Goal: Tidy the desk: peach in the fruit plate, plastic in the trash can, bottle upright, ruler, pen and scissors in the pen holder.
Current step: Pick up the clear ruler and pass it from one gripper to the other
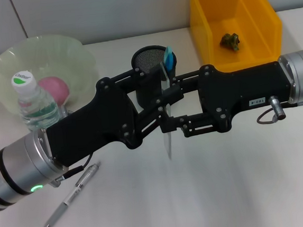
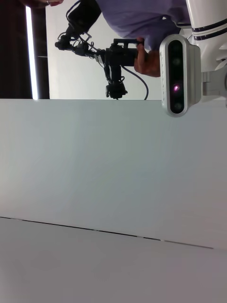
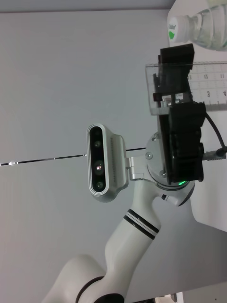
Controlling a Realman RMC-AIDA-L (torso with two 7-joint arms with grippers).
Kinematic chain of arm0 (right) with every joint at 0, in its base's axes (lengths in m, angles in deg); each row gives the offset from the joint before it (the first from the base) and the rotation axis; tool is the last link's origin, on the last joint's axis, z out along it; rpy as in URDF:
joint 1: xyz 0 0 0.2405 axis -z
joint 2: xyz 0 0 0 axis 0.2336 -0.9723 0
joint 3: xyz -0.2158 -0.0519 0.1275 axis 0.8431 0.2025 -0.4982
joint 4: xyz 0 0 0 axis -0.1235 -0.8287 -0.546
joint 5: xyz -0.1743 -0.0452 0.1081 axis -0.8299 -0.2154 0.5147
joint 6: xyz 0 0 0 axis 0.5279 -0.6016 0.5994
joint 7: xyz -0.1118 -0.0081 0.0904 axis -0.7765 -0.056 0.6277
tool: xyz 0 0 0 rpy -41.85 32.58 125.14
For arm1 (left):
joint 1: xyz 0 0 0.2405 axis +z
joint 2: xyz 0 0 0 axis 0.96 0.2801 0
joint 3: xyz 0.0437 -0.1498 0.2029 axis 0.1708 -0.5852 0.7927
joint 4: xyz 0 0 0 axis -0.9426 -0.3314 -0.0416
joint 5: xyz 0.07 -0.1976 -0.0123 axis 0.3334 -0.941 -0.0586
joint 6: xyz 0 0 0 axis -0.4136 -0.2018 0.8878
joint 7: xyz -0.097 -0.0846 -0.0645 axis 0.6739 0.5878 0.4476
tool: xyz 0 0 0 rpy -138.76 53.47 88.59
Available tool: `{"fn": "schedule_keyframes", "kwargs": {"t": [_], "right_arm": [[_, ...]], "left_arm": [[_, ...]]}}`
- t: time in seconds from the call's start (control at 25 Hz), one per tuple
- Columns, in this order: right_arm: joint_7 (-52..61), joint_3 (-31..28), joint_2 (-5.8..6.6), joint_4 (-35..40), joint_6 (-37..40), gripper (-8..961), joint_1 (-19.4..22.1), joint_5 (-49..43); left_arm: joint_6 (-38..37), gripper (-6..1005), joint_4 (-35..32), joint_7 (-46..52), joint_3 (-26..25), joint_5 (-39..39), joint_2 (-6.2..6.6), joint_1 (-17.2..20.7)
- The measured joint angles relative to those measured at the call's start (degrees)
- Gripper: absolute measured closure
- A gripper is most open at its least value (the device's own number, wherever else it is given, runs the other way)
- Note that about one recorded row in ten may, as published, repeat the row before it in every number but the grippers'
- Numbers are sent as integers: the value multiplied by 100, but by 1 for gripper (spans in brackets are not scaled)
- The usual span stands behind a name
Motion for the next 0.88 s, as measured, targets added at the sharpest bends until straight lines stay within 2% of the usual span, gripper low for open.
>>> {"fn": "schedule_keyframes", "kwargs": {"t": [0.36,0.88], "right_arm": [[-12,141,17,18,-21,415,-26,-16],[-142,148,10,32,-36,520,-34,-11]], "left_arm": [[-65,614,1,5,0,9,7,-4],[-93,614,0,14,-4,-3,4,20]]}}
